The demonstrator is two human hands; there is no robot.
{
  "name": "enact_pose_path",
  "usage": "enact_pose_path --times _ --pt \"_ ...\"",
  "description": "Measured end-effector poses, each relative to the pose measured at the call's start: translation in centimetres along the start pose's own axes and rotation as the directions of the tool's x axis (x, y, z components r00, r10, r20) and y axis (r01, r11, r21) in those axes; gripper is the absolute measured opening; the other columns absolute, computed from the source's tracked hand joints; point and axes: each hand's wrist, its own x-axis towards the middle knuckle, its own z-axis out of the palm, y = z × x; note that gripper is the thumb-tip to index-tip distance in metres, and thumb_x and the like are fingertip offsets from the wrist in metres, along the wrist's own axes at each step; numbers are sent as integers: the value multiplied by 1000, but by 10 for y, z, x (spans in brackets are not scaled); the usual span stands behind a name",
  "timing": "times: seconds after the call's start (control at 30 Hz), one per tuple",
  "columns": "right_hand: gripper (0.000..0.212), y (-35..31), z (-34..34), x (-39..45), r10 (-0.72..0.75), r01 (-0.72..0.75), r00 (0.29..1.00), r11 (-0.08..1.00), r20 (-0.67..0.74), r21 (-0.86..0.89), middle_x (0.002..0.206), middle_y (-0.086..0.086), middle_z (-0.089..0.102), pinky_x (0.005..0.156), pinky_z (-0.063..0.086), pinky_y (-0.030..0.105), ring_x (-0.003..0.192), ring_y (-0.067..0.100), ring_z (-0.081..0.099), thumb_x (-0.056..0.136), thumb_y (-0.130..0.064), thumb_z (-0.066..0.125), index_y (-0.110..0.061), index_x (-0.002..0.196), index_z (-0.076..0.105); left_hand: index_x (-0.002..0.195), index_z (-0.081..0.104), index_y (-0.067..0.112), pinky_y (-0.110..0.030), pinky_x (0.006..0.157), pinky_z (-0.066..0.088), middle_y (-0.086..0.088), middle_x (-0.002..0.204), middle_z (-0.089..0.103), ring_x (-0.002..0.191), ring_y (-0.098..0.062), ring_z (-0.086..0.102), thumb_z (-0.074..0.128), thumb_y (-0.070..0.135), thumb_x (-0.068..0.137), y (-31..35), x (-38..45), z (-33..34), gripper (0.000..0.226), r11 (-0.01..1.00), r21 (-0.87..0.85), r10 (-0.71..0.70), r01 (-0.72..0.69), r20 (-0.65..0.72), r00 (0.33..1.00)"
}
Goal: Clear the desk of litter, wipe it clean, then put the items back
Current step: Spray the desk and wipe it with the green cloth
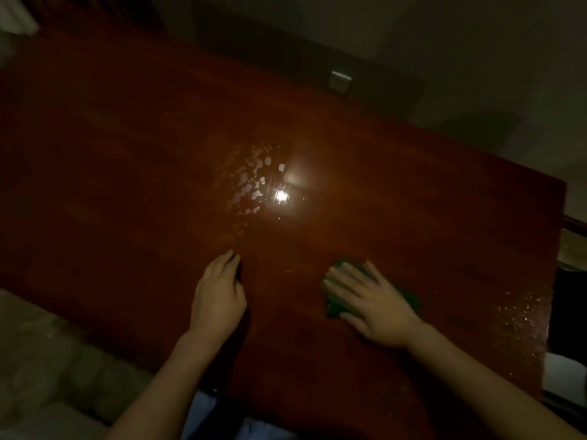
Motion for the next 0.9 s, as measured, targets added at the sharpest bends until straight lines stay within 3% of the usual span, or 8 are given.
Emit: enact_pose_path --times 0.13,0.23,0.43,0.57,0.63,0.7,0.8,0.9 --pt "60 45 -17 34 670 -651 742 730 -31 210 159 -1 7 118 1 46 148 21 6 98 -54 14 -27 152 9 144 36 11 -28 116 15 -3 152 32 142 -17 23 42 5 95 1 -22 12 50 997 -19 70 -69 38 997" --pt "61 34 -30 79 794 -769 608 592 -8 242 161 1 1 119 2 51 148 23 0 100 -50 20 -24 153 4 145 34 13 -27 117 12 -2 153 30 142 -16 21 41 6 95 -3 -39 19 51 995 -18 95 -94 66 993" --pt "61 -100 -10 72 354 -342 934 927 -56 154 157 2 21 115 18 58 145 24 17 96 -52 25 -25 151 23 143 38 9 -28 115 14 -6 151 35 141 -20 26 44 2 93 -31 -60 16 51 992 -11 125 -124 58 990" --pt "60 -155 24 -4 -71 70 997 997 7 38 156 -2 25 115 12 52 144 22 19 96 -53 30 -27 150 22 143 38 8 -29 115 16 -7 150 35 140 -21 27 44 2 93 -46 -75 13 50 987 -11 158 -157 62 986" --pt "58 -142 29 -32 -119 119 993 993 1 5 155 -3 25 113 12 50 143 20 17 98 -54 24 -28 150 21 144 35 10 -27 115 14 -5 152 33 141 -18 25 43 4 95 -53 -86 9 51 985 -14 174 -174 53 983" --pt "58 -120 26 -40 78 -78 997 996 -18 41 155 -2 24 113 19 54 143 21 18 99 -55 15 -28 150 20 145 34 12 -23 114 11 -3 152 31 141 -16 24 42 6 96 -62 -98 5 51 983 -16 181 -180 53 982" --pt "59 -95 12 -12 640 -617 767 754 -42 227 159 0 13 117 10 52 147 23 11 99 -54 18 -27 151 15 145 34 12 -23 114 11 -3 152 32 141 -16 25 41 7 96 -78 -115 1 50 979 -12 204 -204 66 977" --pt "62 -94 -5 42 848 -815 530 512 -9 273 161 1 1 118 2 52 148 23 0 100 -50 22 -25 153 5 144 36 11 -22 114 12 -3 150 35 140 -16 27 42 7 96 -92 -127 -2 49 981 -30 195 -194 33 980"
